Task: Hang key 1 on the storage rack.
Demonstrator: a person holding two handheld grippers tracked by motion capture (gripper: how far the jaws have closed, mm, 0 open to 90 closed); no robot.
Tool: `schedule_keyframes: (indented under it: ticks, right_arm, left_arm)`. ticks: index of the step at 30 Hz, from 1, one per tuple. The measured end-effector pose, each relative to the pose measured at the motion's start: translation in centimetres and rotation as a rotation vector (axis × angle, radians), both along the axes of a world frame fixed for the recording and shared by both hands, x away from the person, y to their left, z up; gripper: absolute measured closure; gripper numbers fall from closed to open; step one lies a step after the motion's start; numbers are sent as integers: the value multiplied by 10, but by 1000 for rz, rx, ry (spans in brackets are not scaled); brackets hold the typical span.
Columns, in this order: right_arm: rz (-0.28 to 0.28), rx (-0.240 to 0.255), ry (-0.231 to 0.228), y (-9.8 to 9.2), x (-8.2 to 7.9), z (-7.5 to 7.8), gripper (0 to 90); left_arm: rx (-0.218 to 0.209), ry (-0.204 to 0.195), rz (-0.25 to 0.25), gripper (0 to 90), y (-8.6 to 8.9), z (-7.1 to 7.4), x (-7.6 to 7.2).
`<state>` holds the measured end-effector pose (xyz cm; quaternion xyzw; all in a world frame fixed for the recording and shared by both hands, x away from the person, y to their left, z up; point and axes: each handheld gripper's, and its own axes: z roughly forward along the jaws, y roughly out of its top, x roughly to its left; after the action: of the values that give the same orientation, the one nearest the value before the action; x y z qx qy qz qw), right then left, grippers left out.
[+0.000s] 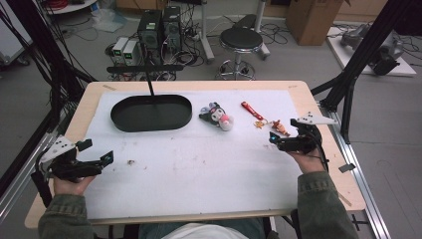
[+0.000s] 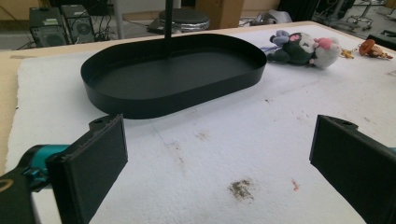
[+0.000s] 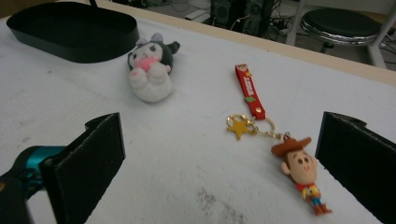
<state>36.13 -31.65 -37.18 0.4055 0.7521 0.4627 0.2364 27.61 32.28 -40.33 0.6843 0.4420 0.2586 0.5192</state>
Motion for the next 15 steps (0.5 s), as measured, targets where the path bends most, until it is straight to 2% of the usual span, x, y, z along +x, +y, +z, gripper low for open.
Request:
schedule_keyframes:
  ticks: [1, 4, 5, 7, 8, 11, 12, 13, 14, 15]
  right_arm:
    - [8, -2, 13, 3, 9, 5, 6]
    - [16, -14, 13, 6, 18, 10, 6]
    - [16, -18, 24, 8, 26, 16, 6]
    - [19, -11, 17, 8, 30, 19, 6]
    - [20, 1, 31, 8, 40, 25, 6]
    - [18, 14, 34, 7, 47, 28, 6]
    - [15, 24, 48, 6, 51, 29, 6]
    - [11, 21, 78, 6, 59, 30, 6]
    - [11, 21, 78, 6, 59, 30, 6]
    - [14, -8, 83, 7, 66, 33, 6]
  left_arm:
    - [2, 1, 0, 46, 0, 0, 0]
    - [0, 0, 1, 45, 0, 0, 0]
    - [3, 3, 1, 45, 0, 0, 0]
    - [3, 2, 0, 45, 0, 0, 0]
    - [2, 2, 0, 45, 0, 0, 0]
    - [2, 2, -3, 45, 0, -1, 1]
    - [0, 3, -5, 46, 0, -1, 1]
    - [-1, 3, -6, 45, 0, -1, 1]
    - [-2, 2, -6, 45, 0, -1, 1]
    - [-3, 2, -6, 45, 0, -1, 1]
